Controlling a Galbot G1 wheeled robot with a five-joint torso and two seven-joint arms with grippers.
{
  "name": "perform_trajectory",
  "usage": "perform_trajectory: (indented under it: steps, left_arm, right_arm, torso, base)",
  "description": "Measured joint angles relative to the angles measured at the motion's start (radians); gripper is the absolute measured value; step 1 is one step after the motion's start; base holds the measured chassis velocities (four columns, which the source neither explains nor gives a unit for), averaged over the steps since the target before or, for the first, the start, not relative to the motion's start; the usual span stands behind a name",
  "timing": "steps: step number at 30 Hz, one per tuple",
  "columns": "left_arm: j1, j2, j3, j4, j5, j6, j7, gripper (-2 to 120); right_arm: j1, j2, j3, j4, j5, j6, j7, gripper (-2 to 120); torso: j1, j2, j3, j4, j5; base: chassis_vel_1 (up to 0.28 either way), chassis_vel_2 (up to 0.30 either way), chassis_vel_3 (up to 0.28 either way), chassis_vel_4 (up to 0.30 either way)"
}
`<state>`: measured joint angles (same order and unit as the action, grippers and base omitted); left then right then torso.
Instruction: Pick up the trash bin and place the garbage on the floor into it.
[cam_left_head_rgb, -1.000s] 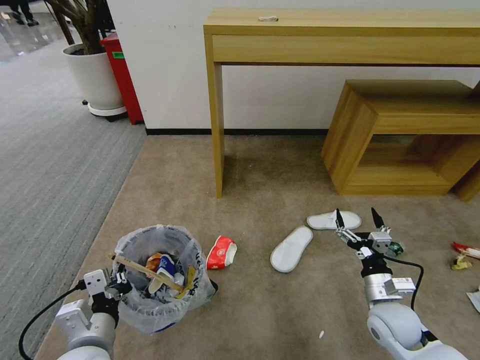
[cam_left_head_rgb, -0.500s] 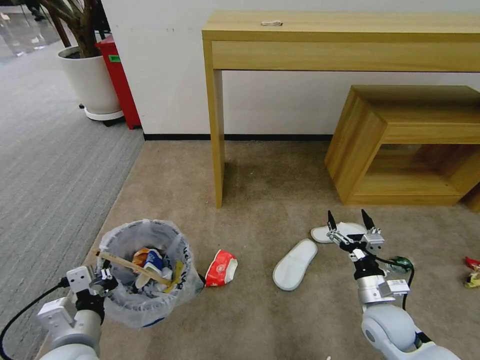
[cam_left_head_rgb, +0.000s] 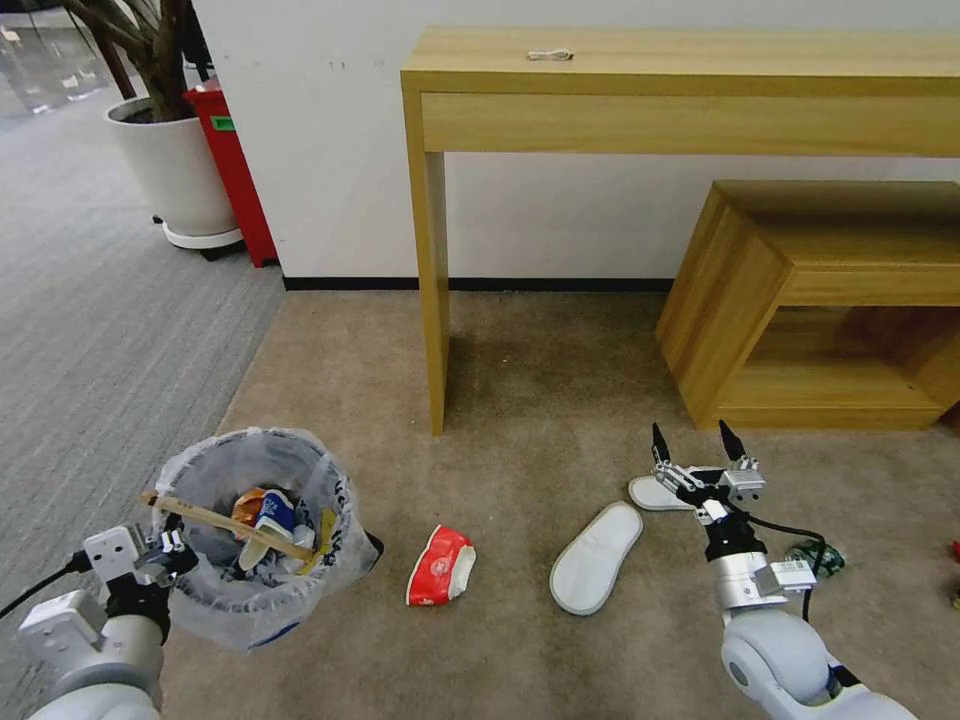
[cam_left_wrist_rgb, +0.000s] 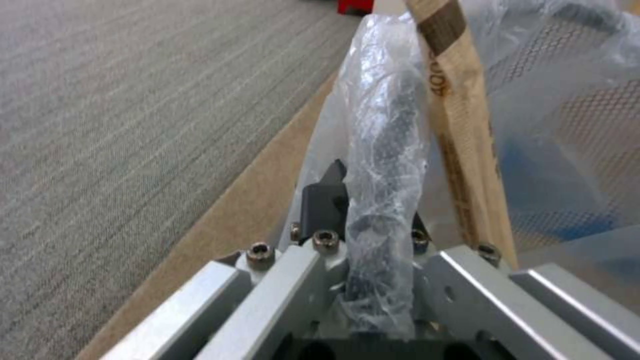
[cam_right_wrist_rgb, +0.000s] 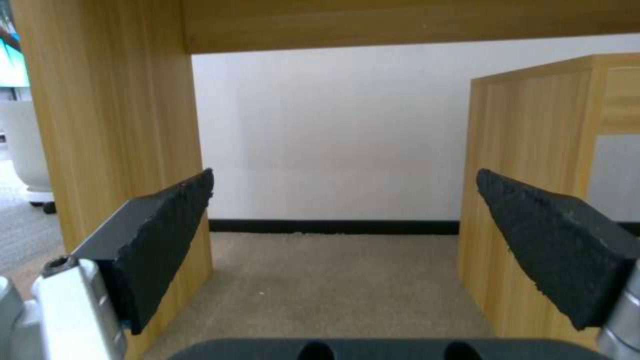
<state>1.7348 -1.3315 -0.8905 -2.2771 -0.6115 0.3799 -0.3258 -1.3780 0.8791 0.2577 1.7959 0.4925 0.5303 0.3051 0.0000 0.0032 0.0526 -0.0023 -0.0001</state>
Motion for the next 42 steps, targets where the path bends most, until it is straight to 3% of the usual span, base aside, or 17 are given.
perform_trajectory:
  steps: [11,42]
  left_arm:
    - [0.000,0.008,-0.004,-0.032,-0.090,0.094,-0.076,1]
    - [-0.018,0.012,0.011,0.012,-0.067,0.035,-0.051,1]
  right_arm:
    - [0.008,0.000,-0.020,-0.003,-0.002,0.001,-0.002,100]
    - [0.056,0.017,-0.074,-0.060,-0.014,0.046,-0.035,100]
  torso:
    - [0.000,0.000,0.000,0.0000,-0.0001]
    - [0.000,0.000,0.000,0.0000,0.0001]
  base:
    - [-0.071,0.081,0.084,-0.081]
    - [-0.024,0.024,0.025,-0.026]
